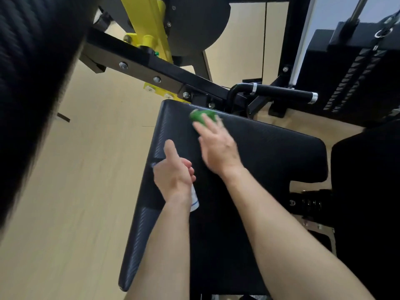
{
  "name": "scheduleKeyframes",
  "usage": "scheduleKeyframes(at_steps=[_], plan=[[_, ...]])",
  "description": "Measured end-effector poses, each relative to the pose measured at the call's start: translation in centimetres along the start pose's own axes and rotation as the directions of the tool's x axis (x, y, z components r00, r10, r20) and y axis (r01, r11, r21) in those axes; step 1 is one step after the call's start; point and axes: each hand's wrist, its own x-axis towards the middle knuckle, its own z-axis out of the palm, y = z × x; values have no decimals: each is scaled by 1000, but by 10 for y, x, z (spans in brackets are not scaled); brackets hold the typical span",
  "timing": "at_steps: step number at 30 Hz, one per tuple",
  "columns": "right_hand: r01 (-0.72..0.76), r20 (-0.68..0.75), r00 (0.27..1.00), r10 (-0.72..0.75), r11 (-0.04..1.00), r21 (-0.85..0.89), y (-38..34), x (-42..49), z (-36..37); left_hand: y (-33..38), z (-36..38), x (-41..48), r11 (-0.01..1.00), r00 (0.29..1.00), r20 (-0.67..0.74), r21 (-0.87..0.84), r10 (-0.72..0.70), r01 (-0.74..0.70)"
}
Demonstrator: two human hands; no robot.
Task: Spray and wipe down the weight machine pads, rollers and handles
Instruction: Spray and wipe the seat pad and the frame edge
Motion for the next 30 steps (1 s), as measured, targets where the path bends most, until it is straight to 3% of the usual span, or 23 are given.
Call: scheduleKeyframes(at_steps=[1,3,5,6,7,10,13,15,18,20,22,25,28,30], plan=[[168,49,985,-166,986,-23,-12,-7,12,6,-7,3,1000,1000,-20,-15,6,-6],[486,149,865,-480,874,-6,-29,-34,28,17,-20,6,1000,999,-47,-17,11,-12],[635,227,749,-623,772,23,-22,-50,30,23,-29,8,999,997,-67,16,47,-47],[646,255,735,-629,763,21,-14,-44,28,25,-33,7,996,994,-66,42,81,-79],[607,269,766,-584,795,-1,-7,-32,25,26,-35,6,992,992,-58,66,113,-109],[308,166,941,-293,949,-67,-4,40,19,23,-40,4,985,987,-60,99,147,-140],[123,102,988,-117,991,-54,-35,80,28,18,-48,12,987,986,-86,87,143,-136],[220,106,971,-215,975,-39,-51,65,40,15,-54,19,991,985,-112,60,130,-123],[545,223,812,-539,838,37,-57,8,49,16,-61,27,995,987,-128,29,100,-97],[582,226,783,-580,811,68,-45,14,44,15,-62,30,997,989,-124,5,83,-83],[451,123,885,-449,892,10,-33,48,34,13,-60,27,997,991,-108,22,75,-73],[60,48,997,-62,996,60,-22,78,9,12,-55,24,995,992,-82,35,97,-94],[-169,-59,983,173,983,73,-2,50,-2,12,-52,19,994,995,-43,63,90,-88],[-300,-185,934,305,952,51,28,27,-14,11,-48,15,994,997,-5,80,77,-77]])
